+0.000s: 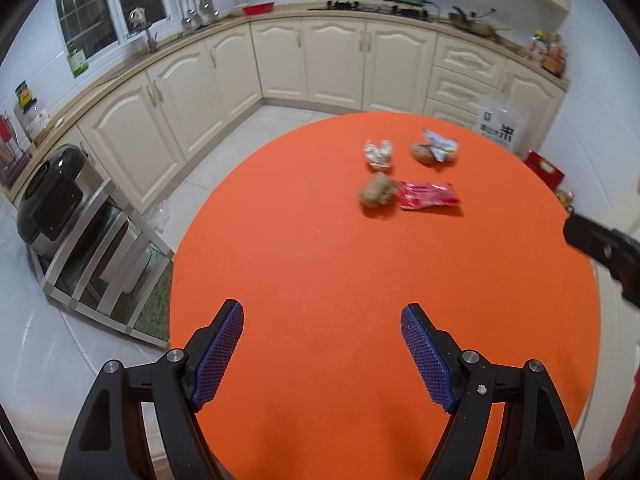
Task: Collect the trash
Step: 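Move both open tools back to the trash on the table, then grasp the red wrapper with the right tool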
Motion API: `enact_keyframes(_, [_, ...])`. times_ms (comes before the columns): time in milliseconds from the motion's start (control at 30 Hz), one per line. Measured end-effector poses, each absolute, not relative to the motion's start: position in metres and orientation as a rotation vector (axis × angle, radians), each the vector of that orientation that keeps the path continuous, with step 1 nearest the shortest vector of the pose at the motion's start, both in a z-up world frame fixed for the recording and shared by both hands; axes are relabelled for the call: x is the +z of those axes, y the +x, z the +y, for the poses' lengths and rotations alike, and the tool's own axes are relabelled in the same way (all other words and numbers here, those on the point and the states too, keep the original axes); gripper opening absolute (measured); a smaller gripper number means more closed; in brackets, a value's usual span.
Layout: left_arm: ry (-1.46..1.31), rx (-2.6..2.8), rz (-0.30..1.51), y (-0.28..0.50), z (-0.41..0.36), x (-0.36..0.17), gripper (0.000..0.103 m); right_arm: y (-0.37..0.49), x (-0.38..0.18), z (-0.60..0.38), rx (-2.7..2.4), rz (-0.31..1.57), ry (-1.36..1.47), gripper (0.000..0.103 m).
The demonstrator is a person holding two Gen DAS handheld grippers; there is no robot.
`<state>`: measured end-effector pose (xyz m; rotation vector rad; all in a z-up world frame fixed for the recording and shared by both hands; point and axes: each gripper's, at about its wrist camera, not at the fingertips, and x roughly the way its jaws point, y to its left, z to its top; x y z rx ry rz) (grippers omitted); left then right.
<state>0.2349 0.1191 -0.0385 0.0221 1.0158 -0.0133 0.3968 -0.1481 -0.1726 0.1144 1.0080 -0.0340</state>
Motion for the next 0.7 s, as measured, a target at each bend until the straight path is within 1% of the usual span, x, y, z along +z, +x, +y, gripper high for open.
enact_keyframes(233, [-0.042,-0.038,1.082,0.325,0.139,-0.057,0.077,0.495,-0.207,-0.159,-0.036,1.127,0.089,0.092])
enact_keyframes(333, [-0.089,-0.052,1.106,0.361,0.150,-0.062,0.077,0.532,-0.231,-0.165,-0.034,1.203,0.099,0.084])
enact_keyframes(367, [-0.096,-0.056,1.114,0.373,0.155,-0.065,0.077,0.541,-0.239,-0.166,-0.022,1.232,0.111,0.079])
enact_keyframes(400, [-0.103,-0.062,1.129,0.390,0.158,-0.068,0.077,0.548,-0.247,-0.165,0.009,1.257,0.122,0.076])
enact_keyframes(533, [-0.115,-0.074,1.166,0.429,0.169,-0.080,0.077,0.557,-0.270,-0.147,0.144,1.326,0.076,0.076])
enact_keyframes(600, [-0.113,-0.075,1.173,0.447,0.172,-0.084,0.077,0.559,-0.280,-0.134,0.212,1.367,0.039,0.067])
enact_keyframes(667, [-0.119,-0.074,1.183,0.459,0.174,-0.089,0.077,0.564,-0.289,-0.123,0.229,1.391,-0.009,0.067])
enact_keyframes(700, [-0.123,-0.073,1.189,0.463,0.175,-0.092,0.077,0.564,-0.292,-0.118,0.226,1.392,-0.035,0.070])
